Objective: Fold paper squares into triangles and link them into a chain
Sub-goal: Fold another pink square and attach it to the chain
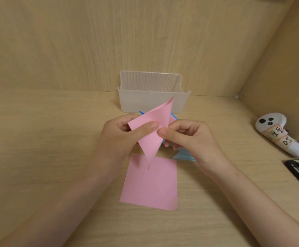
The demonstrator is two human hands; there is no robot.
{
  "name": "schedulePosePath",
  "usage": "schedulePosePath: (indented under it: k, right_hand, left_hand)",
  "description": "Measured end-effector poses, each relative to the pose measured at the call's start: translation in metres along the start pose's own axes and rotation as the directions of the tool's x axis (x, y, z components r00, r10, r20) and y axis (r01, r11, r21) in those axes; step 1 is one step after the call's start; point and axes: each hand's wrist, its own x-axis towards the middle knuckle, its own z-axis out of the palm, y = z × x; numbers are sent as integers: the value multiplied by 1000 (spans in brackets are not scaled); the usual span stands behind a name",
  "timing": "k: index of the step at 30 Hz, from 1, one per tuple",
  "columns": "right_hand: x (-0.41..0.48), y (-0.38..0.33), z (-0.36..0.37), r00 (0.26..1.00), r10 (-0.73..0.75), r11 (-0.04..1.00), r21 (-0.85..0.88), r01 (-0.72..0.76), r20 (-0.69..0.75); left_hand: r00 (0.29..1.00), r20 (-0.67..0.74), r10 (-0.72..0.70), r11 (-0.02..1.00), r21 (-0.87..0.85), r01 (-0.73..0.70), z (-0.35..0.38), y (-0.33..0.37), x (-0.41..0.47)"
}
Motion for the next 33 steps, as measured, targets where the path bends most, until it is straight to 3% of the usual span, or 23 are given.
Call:
schedulePosePath:
  k: [9, 14, 22, 33]
  right_hand:
    - [1, 4, 1, 1000, -8, 1000, 24, 8, -18]
    - [0, 6, -1, 998, -4, 999, -39, 7, 69]
    - [-1, 6, 2, 997, 29, 1000, 6, -30, 78]
    - [-2, 4, 2, 988, 76, 997, 12, -78, 131]
  left_hand:
    - [993, 74, -90, 992, -87, 96, 1, -1, -2]
    - [995, 90, -37, 992, 122, 26, -2, 5, -1]
    - [999, 4, -38, 999, -4, 38, 2, 4, -4]
    - [989, -146, 5, 999, -36, -11, 3, 5, -4]
